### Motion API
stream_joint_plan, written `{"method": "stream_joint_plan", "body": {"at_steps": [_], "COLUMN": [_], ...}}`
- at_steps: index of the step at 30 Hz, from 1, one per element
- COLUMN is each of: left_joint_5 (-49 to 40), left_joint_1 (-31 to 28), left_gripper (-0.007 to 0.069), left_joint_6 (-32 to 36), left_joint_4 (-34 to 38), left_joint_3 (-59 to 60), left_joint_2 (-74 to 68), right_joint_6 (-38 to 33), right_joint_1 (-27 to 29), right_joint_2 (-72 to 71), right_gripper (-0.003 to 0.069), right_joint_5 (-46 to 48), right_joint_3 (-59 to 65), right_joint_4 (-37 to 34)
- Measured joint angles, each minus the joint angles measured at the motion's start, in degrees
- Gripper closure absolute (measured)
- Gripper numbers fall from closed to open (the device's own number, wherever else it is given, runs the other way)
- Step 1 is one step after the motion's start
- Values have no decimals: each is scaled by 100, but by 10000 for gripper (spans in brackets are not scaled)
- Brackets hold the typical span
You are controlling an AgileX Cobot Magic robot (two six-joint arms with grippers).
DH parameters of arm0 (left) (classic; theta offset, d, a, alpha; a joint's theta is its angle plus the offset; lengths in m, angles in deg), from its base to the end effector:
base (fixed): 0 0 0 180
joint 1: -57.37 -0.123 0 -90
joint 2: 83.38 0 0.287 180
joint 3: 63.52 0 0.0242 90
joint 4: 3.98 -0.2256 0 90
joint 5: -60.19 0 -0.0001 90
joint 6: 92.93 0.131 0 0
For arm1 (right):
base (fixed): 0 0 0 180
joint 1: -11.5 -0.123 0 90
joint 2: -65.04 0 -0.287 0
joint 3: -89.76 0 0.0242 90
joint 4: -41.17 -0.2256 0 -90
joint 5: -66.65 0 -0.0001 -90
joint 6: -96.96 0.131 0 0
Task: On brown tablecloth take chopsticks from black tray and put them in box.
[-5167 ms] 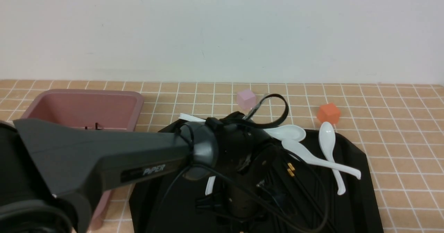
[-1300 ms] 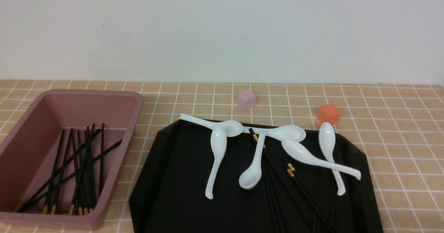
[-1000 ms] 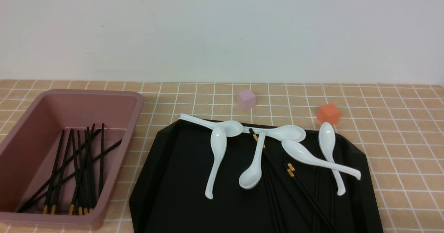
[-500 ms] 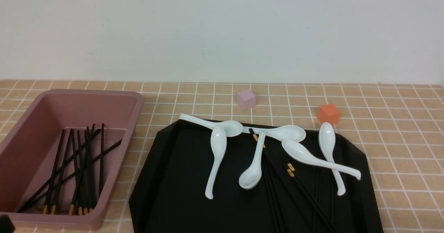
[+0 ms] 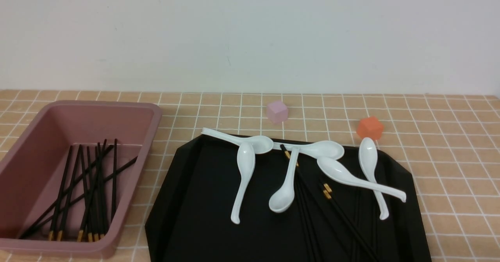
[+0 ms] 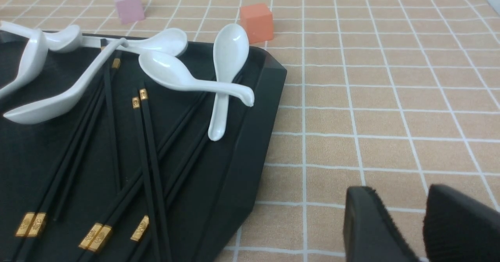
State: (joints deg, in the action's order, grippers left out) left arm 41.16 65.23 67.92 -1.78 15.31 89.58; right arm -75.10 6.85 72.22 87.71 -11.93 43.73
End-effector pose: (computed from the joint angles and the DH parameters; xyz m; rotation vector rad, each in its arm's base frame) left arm 0.0642 -0.0105 0.1648 -0.2061 1.8348 -0.3677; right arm 0.0638 0.0031 0.1634 0.0258 1.8605 0.1086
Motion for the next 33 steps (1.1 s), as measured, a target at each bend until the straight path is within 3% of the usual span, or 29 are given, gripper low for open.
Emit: {"method": "stream_joint_plan", "body": {"at_steps": [33], "left_joint_5": [-261], "left_joint_1": [0], "left_gripper": [604], "left_joint_6": [11], "left_joint_4": [-44], "left_joint_3": [13], "left_joint_2": [0], "right_joint_6": [0], "right_joint_1": [0], "right_joint_2": [0], "right_gripper": [419], "right_joint_5": [0], "right_joint_3": [0], "right_joint_4": [-11]}}
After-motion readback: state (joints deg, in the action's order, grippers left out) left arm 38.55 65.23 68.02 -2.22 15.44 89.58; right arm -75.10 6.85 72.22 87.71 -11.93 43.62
